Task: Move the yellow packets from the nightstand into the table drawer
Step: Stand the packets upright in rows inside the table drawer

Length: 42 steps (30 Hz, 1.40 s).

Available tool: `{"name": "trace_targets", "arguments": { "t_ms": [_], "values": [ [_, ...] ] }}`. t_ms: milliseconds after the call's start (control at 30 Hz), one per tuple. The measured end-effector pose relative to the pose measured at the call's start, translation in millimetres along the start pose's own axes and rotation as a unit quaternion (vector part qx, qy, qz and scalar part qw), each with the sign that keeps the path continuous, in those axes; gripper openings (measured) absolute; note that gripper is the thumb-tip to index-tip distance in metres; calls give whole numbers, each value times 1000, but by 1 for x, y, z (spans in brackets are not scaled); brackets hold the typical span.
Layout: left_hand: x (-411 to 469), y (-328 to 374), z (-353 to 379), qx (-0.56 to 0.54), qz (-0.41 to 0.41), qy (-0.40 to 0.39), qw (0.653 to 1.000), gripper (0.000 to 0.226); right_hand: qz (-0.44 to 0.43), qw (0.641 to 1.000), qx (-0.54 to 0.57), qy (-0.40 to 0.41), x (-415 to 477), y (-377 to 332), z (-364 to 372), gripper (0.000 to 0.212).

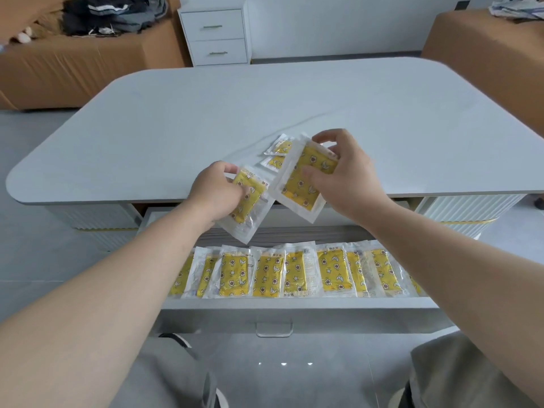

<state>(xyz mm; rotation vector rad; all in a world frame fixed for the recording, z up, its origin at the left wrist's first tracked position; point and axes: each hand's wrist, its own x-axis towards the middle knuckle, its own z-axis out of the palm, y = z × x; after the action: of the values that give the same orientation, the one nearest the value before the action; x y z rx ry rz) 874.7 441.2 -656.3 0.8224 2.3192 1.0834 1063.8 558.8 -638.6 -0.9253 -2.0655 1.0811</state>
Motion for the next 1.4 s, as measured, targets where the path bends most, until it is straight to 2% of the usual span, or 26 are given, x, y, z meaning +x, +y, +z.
{"name": "trace_targets", "arguments": {
  "t_ms": [133, 233, 367, 567, 633, 733, 767, 933, 1000, 1067, 1167, 1233, 1333, 1400],
  "values": [
    [-7, -17, -20, -11, -70, -79, 994, 24, 36, 996, 32, -77, -7, 3, 15, 44],
    [-10, -39, -30, 33, -135, -115, 984, 28, 16, 992, 2, -122, -14, 2, 27, 47],
    [-7, -69, -31, 51, -228, -148, 961, 28, -7, 989, -18, -147, -21, 3, 37, 48],
    [-3, -110, -23, 67, -284, -158, 943, 42, -35, 984, -60, -164, -22, 6, 42, 47],
    [0, -117, -19, 117, -272, -164, 941, 49, -38, 982, -70, -169, -21, 7, 43, 47],
    [0, -107, -20, 310, -187, -162, 918, 59, -34, 980, -74, -181, -21, 9, 45, 47],
    [-1, -102, -20, 344, -170, -163, 909, 63, -31, 979, -72, -187, -21, 9, 45, 46],
    [-3, -90, -15, 450, -131, -196, 861, 78, -17, 975, -57, -215, -21, 10, 49, 44],
    [-3, -81, -18, 470, -104, -196, 854, 79, -16, 972, -62, -224, -20, 10, 52, 41],
    [-2, -67, -27, 423, -78, -200, 880, 69, -19, 971, -73, -225, -20, 9, 55, 35],
    [-6, -43, -42, 193, -64, -237, 950, 51, -24, 971, -81, -222, -18, 8, 60, 24],
    [-15, -32, -46, 78, -43, -254, 963, 47, -14, 973, -69, -222, -20, 8, 64, 18],
    [-24, -28, -41, 28, -30, -240, 970, 54, 1, 974, -28, -225, -23, 7, 72, 23],
    [-24, -31, -39, 0, -43, -229, 973, 49, -5, 974, -26, -224, -25, 5, 76, 30]
  ]
}}
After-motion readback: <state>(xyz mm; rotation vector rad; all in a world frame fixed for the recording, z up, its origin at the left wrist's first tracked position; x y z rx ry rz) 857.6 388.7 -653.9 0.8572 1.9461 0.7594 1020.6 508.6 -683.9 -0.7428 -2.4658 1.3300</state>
